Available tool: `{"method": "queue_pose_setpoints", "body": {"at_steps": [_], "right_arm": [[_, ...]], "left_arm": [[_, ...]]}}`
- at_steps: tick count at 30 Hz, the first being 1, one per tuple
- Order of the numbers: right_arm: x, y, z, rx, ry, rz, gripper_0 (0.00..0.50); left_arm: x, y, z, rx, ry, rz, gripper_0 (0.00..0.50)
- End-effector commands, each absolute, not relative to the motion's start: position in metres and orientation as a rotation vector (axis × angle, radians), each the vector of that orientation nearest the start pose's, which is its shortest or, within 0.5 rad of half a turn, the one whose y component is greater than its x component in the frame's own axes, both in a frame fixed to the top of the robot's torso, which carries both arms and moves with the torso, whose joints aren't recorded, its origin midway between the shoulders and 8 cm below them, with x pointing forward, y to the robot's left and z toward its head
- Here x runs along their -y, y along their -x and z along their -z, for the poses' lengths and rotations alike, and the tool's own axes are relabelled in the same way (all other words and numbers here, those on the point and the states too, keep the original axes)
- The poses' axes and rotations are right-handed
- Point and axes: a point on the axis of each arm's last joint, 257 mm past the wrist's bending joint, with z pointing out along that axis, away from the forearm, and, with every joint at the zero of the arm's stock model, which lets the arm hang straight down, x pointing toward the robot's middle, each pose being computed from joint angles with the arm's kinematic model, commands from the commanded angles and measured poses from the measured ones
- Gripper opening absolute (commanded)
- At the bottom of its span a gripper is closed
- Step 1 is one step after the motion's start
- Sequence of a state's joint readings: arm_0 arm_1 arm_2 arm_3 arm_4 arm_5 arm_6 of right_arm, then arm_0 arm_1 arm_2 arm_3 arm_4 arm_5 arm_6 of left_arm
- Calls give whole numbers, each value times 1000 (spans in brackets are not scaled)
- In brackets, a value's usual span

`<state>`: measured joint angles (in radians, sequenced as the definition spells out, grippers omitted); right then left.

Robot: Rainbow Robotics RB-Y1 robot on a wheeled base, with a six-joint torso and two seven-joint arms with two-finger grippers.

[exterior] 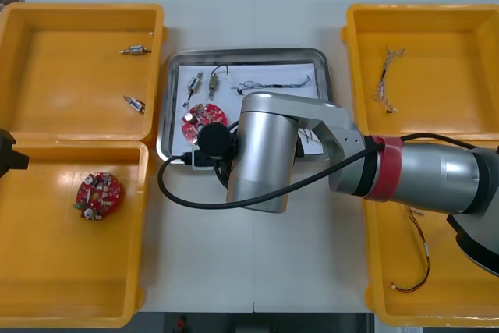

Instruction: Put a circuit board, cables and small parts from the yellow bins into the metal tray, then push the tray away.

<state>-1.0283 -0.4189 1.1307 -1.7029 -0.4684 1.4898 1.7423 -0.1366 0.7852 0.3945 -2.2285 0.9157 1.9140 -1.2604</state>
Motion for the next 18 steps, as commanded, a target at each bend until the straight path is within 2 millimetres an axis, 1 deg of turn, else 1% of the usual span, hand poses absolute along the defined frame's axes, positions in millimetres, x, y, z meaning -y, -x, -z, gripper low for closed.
{"method": "queue_pose_setpoints", "body": {"at_steps": [1,3,4,11,15,18], "right_arm": [[-9,-498,210,-1801,1780,594,0],[-11,-503,206,-1793,1775,600,0],[-10,-510,201,-1787,1765,612,0],[-9,-539,194,-1786,1727,637,0],[-11,-549,187,-1783,1725,668,0],[-12,-557,186,-1786,1725,652,0]], "left_arm": [[-388,-360,139,-2631,28,-42,500],[-388,-360,139,-2631,28,-42,500],[-388,-360,139,-2631,28,-42,500],[-388,-360,139,-2631,28,-42,500],[-388,-360,139,-2631,28,-42,500],[-388,-360,139,-2631,28,-42,500]]}}
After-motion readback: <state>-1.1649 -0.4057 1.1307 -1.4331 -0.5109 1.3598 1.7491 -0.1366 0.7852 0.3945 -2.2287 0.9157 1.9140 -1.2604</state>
